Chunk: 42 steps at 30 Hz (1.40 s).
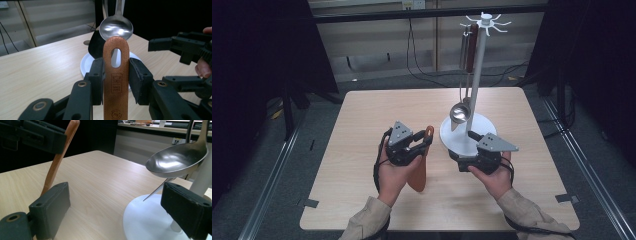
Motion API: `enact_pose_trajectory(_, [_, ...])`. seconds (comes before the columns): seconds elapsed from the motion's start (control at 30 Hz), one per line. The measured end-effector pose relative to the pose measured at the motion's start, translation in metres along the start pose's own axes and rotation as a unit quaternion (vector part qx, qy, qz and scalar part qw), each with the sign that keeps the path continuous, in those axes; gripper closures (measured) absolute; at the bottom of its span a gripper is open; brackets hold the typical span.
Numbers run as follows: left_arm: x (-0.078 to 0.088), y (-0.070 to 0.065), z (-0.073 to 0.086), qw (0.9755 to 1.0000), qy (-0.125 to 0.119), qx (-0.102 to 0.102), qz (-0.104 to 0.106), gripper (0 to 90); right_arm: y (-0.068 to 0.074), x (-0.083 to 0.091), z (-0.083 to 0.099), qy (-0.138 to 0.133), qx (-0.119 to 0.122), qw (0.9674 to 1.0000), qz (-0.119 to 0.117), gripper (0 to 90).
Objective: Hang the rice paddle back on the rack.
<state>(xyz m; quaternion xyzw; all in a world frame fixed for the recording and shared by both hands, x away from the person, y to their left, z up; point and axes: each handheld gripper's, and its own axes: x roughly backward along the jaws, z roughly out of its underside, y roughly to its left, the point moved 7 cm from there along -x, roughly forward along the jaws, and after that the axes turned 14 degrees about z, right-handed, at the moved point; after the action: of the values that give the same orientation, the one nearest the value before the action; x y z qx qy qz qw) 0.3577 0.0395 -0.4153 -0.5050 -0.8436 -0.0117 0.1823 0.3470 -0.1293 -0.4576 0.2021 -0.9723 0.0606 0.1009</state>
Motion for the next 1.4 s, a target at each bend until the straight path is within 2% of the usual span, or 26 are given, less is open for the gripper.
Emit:
enact_pose_trajectory(0.27, [0.003, -0.006, -0.009, 0.9995, -0.031, -0.009, 0.005, 66.0, 0.007, -0.002, -0.001, 0.001, -0.005, 0.9999, -0.011, 8.8])
enact_pose_trajectory(0.53, [0.005, -0.006, -0.014, 0.9991, -0.042, -0.012, 0.001, 65.9, 0.017, -0.005, -0.002, 0.000, -0.004, 0.9997, -0.025, 9.1])
enact_pose_trajectory(0.6, [0.004, -0.008, -0.017, 0.9987, -0.048, -0.013, 0.004, 65.9, 0.018, -0.004, -0.003, 0.000, -0.002, 0.9998, -0.021, 10.2])
enact_pose_trajectory(0.73, [0.004, -0.010, -0.019, 0.9986, -0.051, -0.015, 0.003, 65.9, 0.020, -0.004, -0.006, -0.005, -0.010, 0.9996, -0.025, 11.8])
enact_pose_trajectory(0.93, [0.002, -0.011, -0.021, 0.9984, -0.055, -0.015, 0.003, 65.9, 0.026, -0.001, -0.015, -0.019, -0.023, 0.9992, -0.026, 18.7])
enact_pose_trajectory(0.97, [0.001, -0.013, -0.023, 0.9982, -0.058, -0.016, 0.003, 65.9, 0.028, 0.000, -0.017, -0.026, -0.031, 0.9987, -0.032, 24.7])
enact_pose_trajectory(1.0, [0.001, -0.014, -0.023, 0.9982, -0.058, -0.017, 0.005, 65.9, 0.029, 0.000, -0.019, -0.029, -0.033, 0.9984, -0.034, 25.9])
enact_pose_trajectory(1.17, [-0.001, -0.016, -0.026, 0.9980, -0.060, -0.017, 0.004, 65.9, 0.033, 0.000, -0.021, -0.025, -0.045, 0.9979, -0.038, 31.3])
enact_pose_trajectory(1.23, [-0.002, -0.018, -0.028, 0.9979, -0.063, -0.017, 0.003, 65.9, 0.034, 0.000, -0.022, -0.022, -0.052, 0.9976, -0.039, 37.9])
enact_pose_trajectory(1.4, [-0.004, -0.019, -0.028, 0.9978, -0.064, -0.013, 0.006, 65.8, 0.038, -0.002, -0.025, -0.023, -0.061, 0.9970, -0.043, 45.8])
